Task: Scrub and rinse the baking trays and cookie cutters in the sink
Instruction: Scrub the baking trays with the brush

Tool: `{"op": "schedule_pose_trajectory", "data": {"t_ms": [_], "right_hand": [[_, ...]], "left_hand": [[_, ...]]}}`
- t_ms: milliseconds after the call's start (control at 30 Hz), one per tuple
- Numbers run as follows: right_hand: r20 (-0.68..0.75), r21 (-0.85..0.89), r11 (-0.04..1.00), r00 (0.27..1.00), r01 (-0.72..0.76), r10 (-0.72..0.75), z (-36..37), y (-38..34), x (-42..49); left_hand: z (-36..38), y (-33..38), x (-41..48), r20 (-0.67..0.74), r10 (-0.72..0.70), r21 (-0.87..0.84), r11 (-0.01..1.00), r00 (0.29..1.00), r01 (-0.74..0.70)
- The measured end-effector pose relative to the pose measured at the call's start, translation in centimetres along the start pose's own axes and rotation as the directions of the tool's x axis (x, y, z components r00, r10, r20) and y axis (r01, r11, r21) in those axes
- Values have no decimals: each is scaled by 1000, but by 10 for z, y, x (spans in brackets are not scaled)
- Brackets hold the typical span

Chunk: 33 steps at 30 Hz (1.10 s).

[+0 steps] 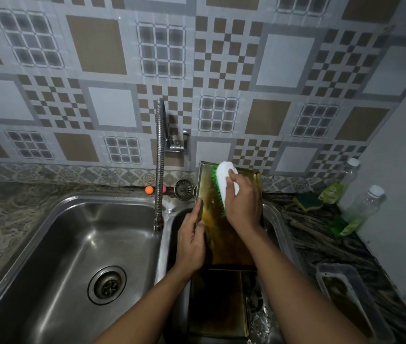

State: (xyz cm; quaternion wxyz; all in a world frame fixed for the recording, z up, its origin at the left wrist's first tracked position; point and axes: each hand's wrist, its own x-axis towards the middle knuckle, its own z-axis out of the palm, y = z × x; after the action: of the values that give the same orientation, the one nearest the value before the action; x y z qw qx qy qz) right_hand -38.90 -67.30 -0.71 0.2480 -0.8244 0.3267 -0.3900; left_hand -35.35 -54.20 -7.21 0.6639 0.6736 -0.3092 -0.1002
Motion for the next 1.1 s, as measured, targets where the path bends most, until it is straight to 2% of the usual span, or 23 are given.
{"op": "schedule_pose_trajectory", "data": {"t_ms": [167, 233, 300, 400, 467, 633, 733, 833, 967, 1033, 1100], "right_hand": [[115, 87, 981, 977, 173, -182, 8, -8, -45], [122, 85, 975, 969, 206, -216, 1, 6, -59], [88, 62, 983, 980, 172, -177, -7, 19, -57], [-21, 44, 998, 999, 36, -35, -13, 28, -36], [-24, 55, 998, 1000, 18, -17, -9, 18, -32], [144, 117, 973, 966, 198, -214, 6, 6, -75], [229, 140, 942, 916, 305, -330, -6, 20, -93], [205, 98, 924, 901, 369, -382, -21, 36, -90], [79, 72, 960, 958, 271, -277, -22, 35, -72], [114, 105, 945, 940, 309, -320, -18, 22, -72], [190, 136, 912, 893, 388, -408, -18, 16, -76]], "left_hand": [[-6, 1, 16, -65, 19, 7, 1000, 998, -19], [-10, -3, 16, -51, 33, 38, 999, 998, -31], [-10, -5, 10, -33, 40, 54, 998, 999, -39], [-5, -5, 3, 22, 55, 40, 998, 998, -56], [0, -2, 5, 23, 74, 56, 996, 997, -75], [-3, 1, 17, -92, 48, 9, 999, 995, -47], [-12, -5, 18, -96, 22, 42, 999, 995, -18], [-14, -5, 13, -71, 45, 107, 994, 996, -37], [-9, 3, 15, -19, 150, 126, 981, 988, -147], [-6, 7, 23, -29, 167, 110, 980, 986, -163], [-8, 10, 31, -45, 171, 116, 980, 984, -165]]}}
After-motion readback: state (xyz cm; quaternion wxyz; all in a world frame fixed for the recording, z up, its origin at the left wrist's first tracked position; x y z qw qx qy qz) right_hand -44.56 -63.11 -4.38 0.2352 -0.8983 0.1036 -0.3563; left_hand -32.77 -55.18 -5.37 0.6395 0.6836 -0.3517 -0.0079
